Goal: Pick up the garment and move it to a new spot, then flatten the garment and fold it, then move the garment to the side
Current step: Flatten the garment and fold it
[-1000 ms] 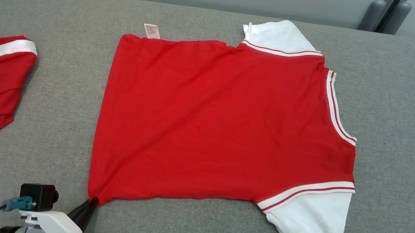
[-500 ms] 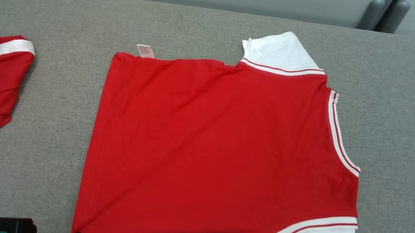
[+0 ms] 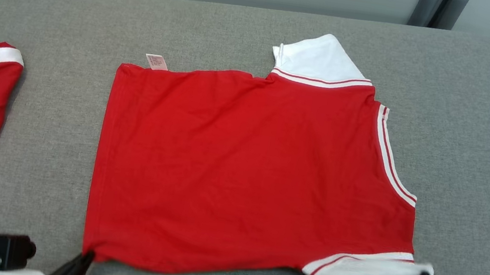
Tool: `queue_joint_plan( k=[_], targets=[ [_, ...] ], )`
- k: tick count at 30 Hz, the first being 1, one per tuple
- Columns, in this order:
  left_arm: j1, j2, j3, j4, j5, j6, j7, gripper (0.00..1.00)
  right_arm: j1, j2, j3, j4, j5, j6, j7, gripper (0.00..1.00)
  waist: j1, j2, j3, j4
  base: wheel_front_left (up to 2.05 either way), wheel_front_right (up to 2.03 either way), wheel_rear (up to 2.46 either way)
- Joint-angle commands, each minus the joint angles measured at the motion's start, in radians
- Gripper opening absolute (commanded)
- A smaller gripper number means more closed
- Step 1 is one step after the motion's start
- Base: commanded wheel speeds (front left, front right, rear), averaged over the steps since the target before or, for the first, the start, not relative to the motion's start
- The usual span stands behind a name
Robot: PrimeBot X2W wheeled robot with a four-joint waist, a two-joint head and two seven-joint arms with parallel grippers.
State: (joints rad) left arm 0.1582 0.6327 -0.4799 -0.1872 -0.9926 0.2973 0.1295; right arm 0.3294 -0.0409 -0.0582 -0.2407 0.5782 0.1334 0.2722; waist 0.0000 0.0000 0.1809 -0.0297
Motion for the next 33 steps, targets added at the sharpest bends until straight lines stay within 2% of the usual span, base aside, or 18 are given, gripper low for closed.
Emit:
queue_joint_plan(
  k=[1,4,9,17,30,31,32,33],
  targets=[
    [-0.094,0.037,0.051,-0.026,-0.007,-0.004,0.009,0.0,-0.102,-0.025,0.011,-0.013,0.04,-0.003,0.011,0.0,0.0,0.0,0.01,0.001,0.0,0.0,0.0],
    [-0.163,0.033,0.06,-0.011,-0.019,-0.022,0.032,0.0,-0.234,-0.064,0.025,0.044,0.058,-0.003,0.022,0.0,0.0,0.0,0.028,0.005,0.0,0.0,0.0],
    [-0.235,0.036,0.074,0.034,-0.026,-0.035,0.051,0.0,-0.376,-0.089,0.045,0.139,0.075,-0.003,0.014,0.0,0.0,0.0,0.056,0.007,0.0,0.0,0.0],
    [-0.405,-0.011,0.07,0.165,-0.063,-0.122,0.086,0.0,-0.634,-0.135,0.123,0.384,0.086,-0.003,-0.025,0.0,0.0,0.0,0.133,0.02,0.0,0.0,0.0],
    [-0.595,-0.083,0.069,0.375,-0.08,-0.224,0.068,0.0,-0.865,-0.169,0.233,0.662,0.174,-0.003,-0.139,0.0,0.0,0.0,0.194,0.016,0.0,0.0,0.0],
    [-0.602,-0.085,0.067,0.387,-0.08,-0.229,0.067,0.0,-0.876,-0.171,0.242,0.672,0.18,-0.003,-0.154,0.15,0.0,0.0,0.196,0.016,0.0,0.0,0.0],
    [-0.608,-0.09,0.071,0.398,-0.083,-0.233,0.06,0.0,-0.884,-0.171,0.248,0.684,0.19,-0.003,-0.166,0.47,0.0,0.0,0.198,0.016,0.0,0.0,0.0],
    [-0.614,-0.093,0.077,0.409,-0.084,-0.235,0.05,0.0,-0.891,-0.173,0.256,0.697,0.198,-0.003,-0.174,0.98,0.0,0.0,0.2,0.016,0.0,0.0,0.0]
  ],
)
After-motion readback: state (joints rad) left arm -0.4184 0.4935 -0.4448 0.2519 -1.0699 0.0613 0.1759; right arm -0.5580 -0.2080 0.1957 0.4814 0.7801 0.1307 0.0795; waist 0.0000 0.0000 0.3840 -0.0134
